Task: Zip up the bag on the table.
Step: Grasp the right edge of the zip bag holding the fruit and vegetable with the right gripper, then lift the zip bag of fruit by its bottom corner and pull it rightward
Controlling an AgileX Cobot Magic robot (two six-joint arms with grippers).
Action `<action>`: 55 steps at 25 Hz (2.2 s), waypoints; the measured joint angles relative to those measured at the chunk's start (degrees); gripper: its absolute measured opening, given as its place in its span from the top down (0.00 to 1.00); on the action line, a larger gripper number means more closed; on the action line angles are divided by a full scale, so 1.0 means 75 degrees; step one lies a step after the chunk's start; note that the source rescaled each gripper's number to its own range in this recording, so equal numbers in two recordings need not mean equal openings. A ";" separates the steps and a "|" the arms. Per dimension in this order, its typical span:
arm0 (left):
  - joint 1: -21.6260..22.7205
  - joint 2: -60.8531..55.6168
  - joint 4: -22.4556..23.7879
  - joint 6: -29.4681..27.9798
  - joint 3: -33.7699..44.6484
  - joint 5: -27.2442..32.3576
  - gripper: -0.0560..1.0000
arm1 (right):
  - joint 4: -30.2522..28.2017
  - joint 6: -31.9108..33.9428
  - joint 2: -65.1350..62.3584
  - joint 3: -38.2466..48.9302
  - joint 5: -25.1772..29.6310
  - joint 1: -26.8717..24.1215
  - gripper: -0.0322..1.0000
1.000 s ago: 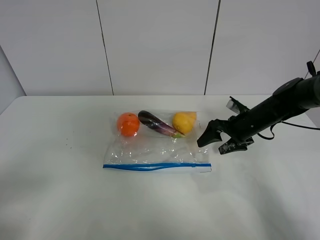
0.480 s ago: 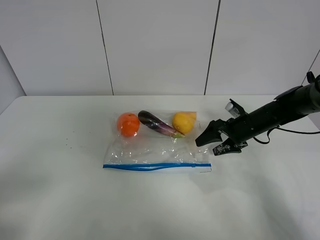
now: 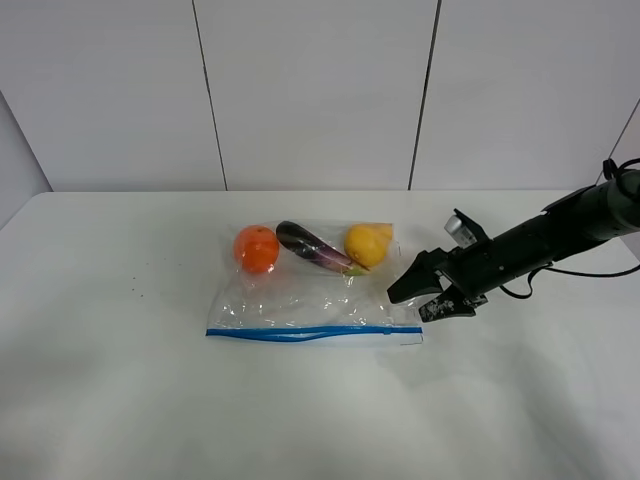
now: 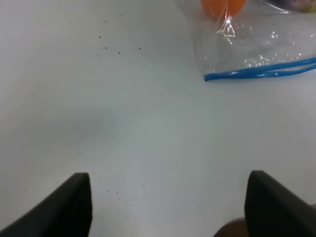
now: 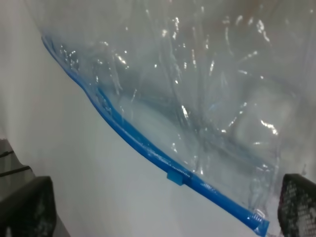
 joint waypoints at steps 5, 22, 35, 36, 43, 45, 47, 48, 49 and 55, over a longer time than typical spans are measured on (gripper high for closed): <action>0.0000 0.0000 0.0000 0.0000 0.0000 0.0000 0.00 | 0.0111 -0.0136 0.0000 0.0000 0.0000 0.0000 0.00; 0.0000 0.0000 0.0000 0.0000 0.0000 0.0000 0.00 | 0.0198 -0.0282 0.0239 0.0000 0.0141 0.0000 0.06; 0.0000 0.0000 0.0000 0.0000 0.0000 0.0000 0.00 | 0.0374 -0.0335 0.0384 0.0007 0.0350 0.0000 0.33; 0.0000 0.0000 0.0000 0.0000 0.0000 0.0000 0.00 | 0.0374 -0.0335 0.0384 0.0007 0.0378 0.0000 0.36; 0.0000 0.0000 0.0000 0.0000 0.0000 0.0000 0.00 | 0.0366 -0.0328 0.0384 0.0007 0.0437 0.0000 0.65; 0.0000 0.0000 0.0000 0.0000 0.0000 0.0000 0.00 | 0.0366 -0.0320 0.0384 0.0007 0.0479 0.0000 0.72; 0.0000 0.0000 0.0000 0.0000 0.0000 0.0000 0.00 | 0.0348 -0.0315 0.0384 0.0007 0.0479 0.0000 0.80; 0.0000 0.0000 0.0000 0.0000 0.0000 0.0000 0.00 | 0.0341 -0.0315 0.0384 0.0007 0.0479 0.0000 0.85; 0.0000 0.0000 0.0000 0.0000 0.0000 0.0000 0.00 | 0.0341 -0.0315 0.0384 0.0007 0.0479 0.0000 0.90; 0.0000 0.0000 0.0000 0.0000 0.0000 0.0000 0.00 | 0.0315 -0.0340 0.0384 0.0007 0.0597 0.0000 0.96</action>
